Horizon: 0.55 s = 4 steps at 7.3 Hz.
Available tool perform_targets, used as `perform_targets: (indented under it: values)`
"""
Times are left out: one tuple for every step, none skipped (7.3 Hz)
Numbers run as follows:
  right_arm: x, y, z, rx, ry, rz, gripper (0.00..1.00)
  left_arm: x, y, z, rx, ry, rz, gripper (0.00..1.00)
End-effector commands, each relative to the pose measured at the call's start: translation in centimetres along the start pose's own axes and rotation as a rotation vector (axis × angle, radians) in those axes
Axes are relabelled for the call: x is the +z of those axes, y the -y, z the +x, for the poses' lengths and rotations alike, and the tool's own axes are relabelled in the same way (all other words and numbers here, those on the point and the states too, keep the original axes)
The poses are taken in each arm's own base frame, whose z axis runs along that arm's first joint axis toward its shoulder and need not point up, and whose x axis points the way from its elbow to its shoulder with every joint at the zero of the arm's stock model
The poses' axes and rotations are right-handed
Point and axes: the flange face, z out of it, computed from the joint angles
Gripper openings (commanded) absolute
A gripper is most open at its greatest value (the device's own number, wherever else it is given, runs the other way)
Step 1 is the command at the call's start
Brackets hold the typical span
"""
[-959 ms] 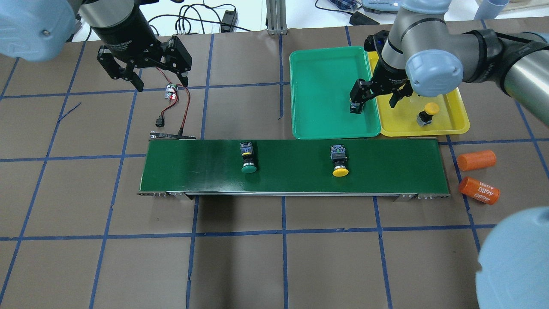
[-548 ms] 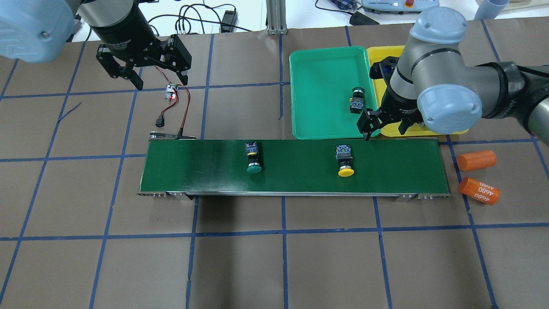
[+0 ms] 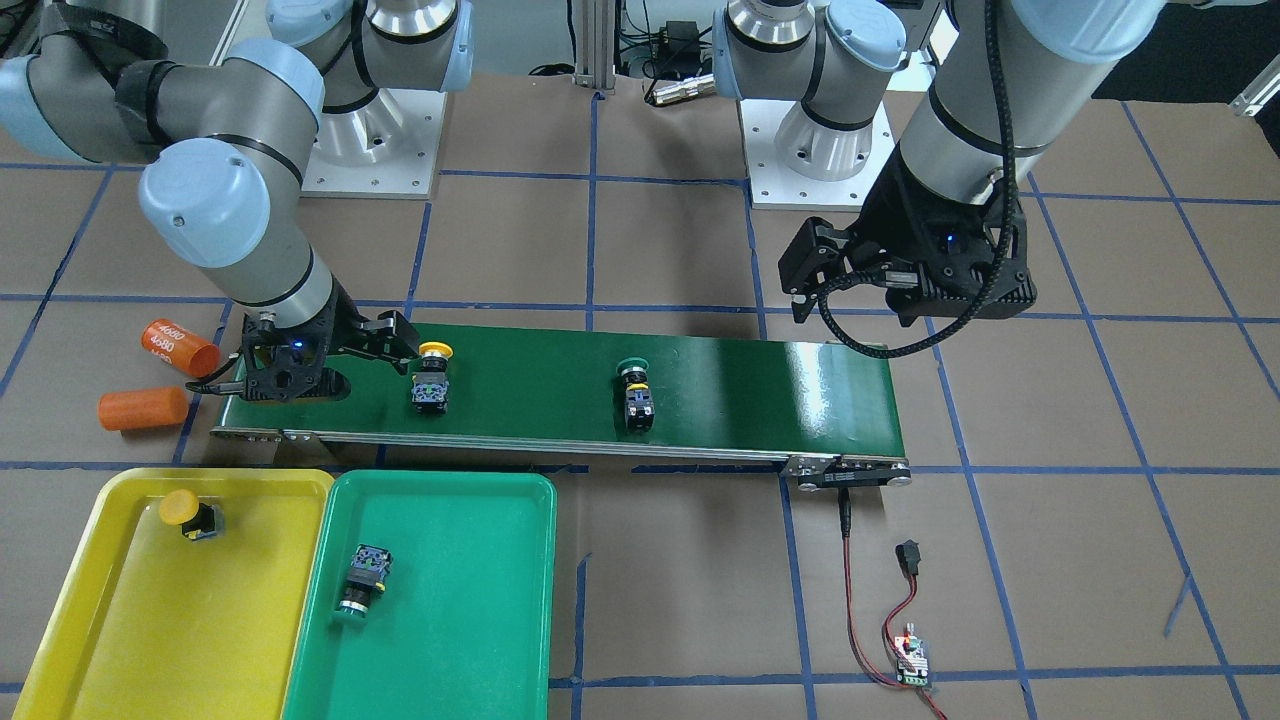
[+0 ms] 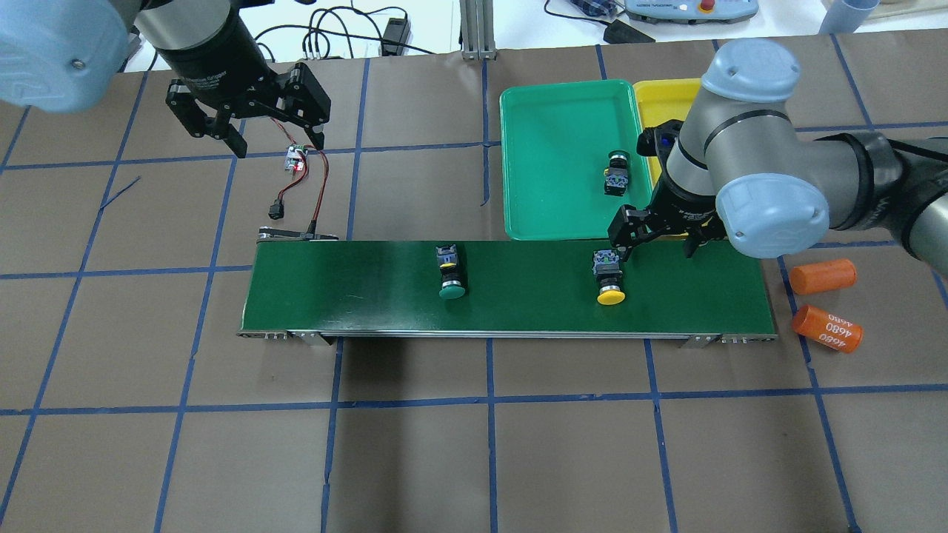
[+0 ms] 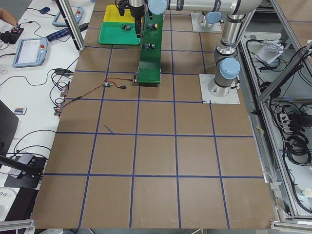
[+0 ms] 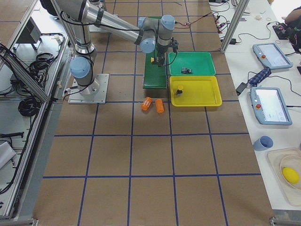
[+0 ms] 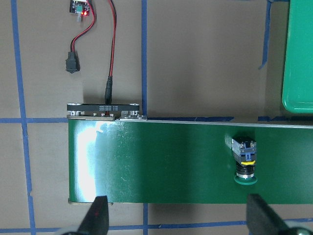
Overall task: Sort buttons by color to trays
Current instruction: 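Move the right gripper back to the belt and grasp the yellow-capped button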
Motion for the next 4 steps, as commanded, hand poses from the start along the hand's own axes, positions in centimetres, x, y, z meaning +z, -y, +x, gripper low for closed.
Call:
perform_targets:
  values:
    - [1.1, 0.1, -2.2, -0.028, -0.002, 0.008, 0.99, 0.1, 0.0, 0.0, 0.0, 0.0, -0.003, 1.0]
    - [1.5, 0.3, -2.3, -0.033, -0.002, 0.006, 0.99, 0.1, 0.0, 0.0, 0.0, 0.0, -0.003, 1.0]
    - [1.9, 0.5, -2.2, -0.031, -0.002, 0.0, 0.98, 0.1, 0.0, 0.0, 0.0, 0.0, -0.003, 1.0]
    - [2.7, 0.8, -2.1, -0.032, -0.004, -0.015, 0.97, 0.2, -0.1, 0.0, 0.0, 0.002, -0.006, 1.0]
